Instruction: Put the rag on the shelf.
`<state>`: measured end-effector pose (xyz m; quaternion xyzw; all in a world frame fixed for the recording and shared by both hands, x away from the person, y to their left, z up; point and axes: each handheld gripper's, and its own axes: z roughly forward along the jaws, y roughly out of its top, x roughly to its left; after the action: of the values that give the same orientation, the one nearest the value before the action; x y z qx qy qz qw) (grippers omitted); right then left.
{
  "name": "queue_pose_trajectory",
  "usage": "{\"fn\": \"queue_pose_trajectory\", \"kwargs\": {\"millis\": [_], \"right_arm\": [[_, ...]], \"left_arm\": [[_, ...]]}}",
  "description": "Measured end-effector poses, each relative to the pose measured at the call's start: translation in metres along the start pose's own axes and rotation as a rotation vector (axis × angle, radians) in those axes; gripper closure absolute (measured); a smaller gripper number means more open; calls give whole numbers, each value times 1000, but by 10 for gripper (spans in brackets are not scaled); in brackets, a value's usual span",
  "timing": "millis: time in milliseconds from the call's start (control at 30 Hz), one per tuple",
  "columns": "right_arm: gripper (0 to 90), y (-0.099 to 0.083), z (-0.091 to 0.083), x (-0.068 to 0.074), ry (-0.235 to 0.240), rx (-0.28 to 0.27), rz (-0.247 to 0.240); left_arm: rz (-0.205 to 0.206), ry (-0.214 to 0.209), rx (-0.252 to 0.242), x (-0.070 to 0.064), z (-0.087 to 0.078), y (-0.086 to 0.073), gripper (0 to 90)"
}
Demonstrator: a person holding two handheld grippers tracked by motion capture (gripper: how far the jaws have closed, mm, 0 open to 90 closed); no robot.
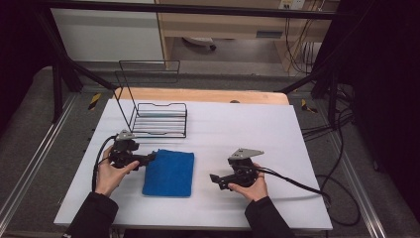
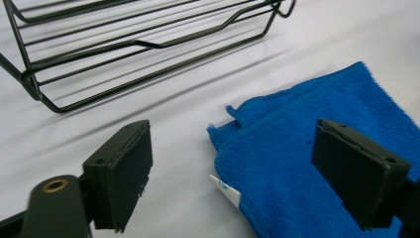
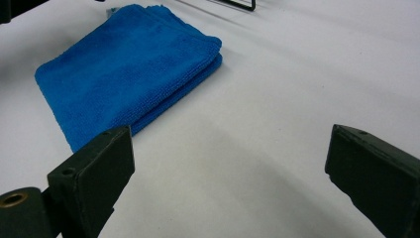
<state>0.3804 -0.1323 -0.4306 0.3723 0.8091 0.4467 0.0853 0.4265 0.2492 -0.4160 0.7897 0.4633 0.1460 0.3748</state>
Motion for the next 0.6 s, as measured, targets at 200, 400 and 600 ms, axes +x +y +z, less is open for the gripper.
{"fn": "queue_pose_trajectory", "kwargs": {"millis": [200, 400, 600], "right_arm": [[55, -1, 2, 0, -4, 17, -4], [56, -2, 2, 0, -1, 24, -5], [58, -2, 5, 0, 9, 30, 3]], "left_arm": [[-17, -4, 10, 5, 9, -3, 265], [-36, -21, 40, 5, 17, -7, 426], [-40, -19, 57, 2, 26, -8, 535]]}}
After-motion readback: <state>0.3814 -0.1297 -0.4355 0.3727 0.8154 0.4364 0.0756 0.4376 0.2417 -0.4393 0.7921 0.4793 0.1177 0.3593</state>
